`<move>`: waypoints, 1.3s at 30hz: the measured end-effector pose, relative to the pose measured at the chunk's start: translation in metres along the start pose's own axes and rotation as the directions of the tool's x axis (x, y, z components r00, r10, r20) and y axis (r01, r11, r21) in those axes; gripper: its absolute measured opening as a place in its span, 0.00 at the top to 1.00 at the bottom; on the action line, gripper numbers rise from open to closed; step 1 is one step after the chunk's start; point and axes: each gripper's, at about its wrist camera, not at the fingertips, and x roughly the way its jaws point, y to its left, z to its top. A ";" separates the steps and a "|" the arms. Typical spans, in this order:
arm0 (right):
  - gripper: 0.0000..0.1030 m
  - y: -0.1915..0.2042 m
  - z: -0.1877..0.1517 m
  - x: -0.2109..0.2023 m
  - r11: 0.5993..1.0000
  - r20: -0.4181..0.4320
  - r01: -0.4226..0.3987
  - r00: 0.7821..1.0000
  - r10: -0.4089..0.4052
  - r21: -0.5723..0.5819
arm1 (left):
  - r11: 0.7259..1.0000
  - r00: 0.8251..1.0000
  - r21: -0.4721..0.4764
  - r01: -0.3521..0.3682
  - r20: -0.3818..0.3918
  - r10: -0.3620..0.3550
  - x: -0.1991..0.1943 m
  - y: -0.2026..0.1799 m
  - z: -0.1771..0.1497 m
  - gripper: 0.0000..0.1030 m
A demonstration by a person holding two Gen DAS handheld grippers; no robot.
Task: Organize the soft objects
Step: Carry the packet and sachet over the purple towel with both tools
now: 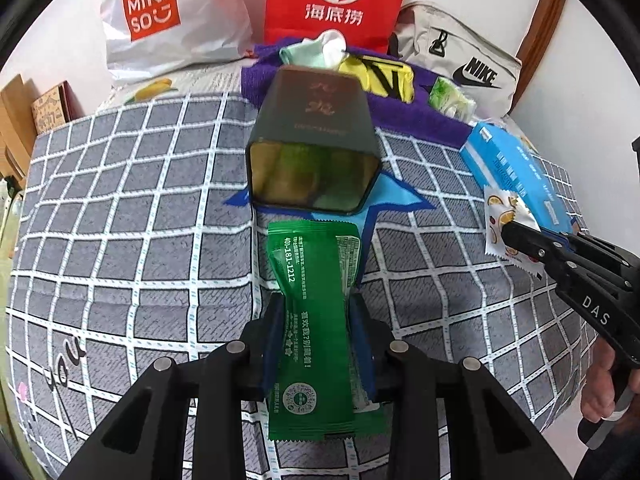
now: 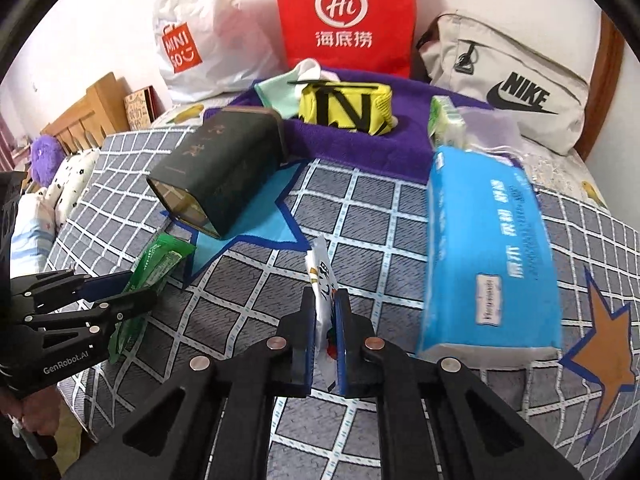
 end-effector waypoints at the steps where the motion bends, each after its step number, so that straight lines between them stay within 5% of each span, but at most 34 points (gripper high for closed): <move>1: 0.94 -0.001 0.000 -0.003 1.000 0.005 -0.006 1.000 0.006 0.006 | 1.000 1.000 0.001 -0.003 0.006 0.003 -0.003 0.000 0.000 0.70; 21: 0.95 -0.029 0.010 -0.052 0.999 0.101 -0.022 0.995 0.018 0.039 | 0.999 0.994 0.007 -0.040 0.103 0.039 -0.039 -0.019 0.035 0.71; 39: 0.95 -0.080 0.064 -0.057 0.994 0.159 0.023 0.987 -0.040 0.104 | 0.993 0.977 0.009 -0.116 0.180 0.113 -0.041 -0.029 0.104 0.71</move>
